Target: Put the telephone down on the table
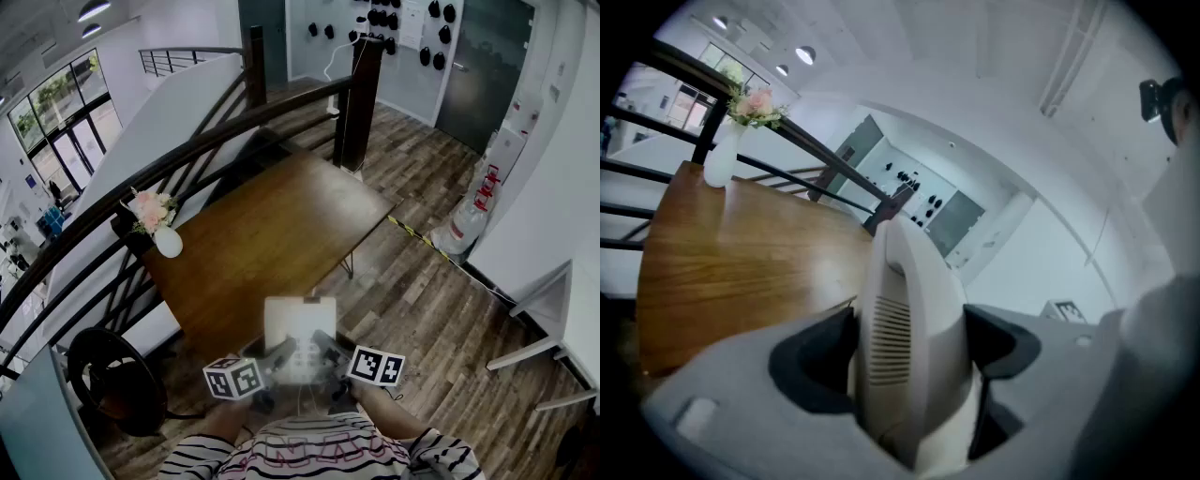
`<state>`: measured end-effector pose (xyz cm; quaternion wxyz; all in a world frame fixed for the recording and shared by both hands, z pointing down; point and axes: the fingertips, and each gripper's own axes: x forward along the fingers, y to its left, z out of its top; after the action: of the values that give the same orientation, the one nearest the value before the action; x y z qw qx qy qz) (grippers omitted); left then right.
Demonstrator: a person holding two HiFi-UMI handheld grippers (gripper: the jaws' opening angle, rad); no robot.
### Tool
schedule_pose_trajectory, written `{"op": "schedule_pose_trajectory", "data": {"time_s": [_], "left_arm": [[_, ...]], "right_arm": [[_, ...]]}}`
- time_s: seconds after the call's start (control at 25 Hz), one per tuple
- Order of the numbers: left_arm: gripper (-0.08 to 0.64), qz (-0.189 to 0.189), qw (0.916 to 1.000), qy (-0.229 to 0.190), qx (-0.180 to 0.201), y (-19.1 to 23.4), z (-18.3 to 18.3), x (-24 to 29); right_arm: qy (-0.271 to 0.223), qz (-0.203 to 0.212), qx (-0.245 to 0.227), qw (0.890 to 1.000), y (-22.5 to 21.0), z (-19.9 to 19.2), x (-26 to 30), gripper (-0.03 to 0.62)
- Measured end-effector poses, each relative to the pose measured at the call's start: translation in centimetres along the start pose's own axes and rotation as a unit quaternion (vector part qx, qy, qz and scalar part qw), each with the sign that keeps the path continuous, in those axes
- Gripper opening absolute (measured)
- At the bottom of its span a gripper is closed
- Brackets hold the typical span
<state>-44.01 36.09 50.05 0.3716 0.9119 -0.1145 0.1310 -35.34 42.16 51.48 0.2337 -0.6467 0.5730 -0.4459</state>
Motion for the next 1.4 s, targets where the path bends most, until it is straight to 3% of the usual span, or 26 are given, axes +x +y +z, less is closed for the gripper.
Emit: {"op": "schedule_pose_trajectory", "data": {"time_s": [0.24, 0.92, 1.4], "left_arm": [[0.359, 0.001, 1.0, -0.004, 0.006, -1.0, 1.5, 4.1], [0.359, 0.038, 0.9974, -0.059, -0.017, -5.5, 5.4, 22.2], [0.359, 0.047, 0.9974, -0.05, -0.02, -4.4, 8.2, 30.4]], "right_arm": [[0.002, 0.008, 0.012, 1.0, -2.1, 4.0, 0.5, 0.236], [0.051, 0.048, -0.012, 0.997, -11.9, 21.4, 2.1, 0.229], [0.055, 0.047, 0.001, 0.997, -16.6, 27.9, 5.7, 0.229]]}}
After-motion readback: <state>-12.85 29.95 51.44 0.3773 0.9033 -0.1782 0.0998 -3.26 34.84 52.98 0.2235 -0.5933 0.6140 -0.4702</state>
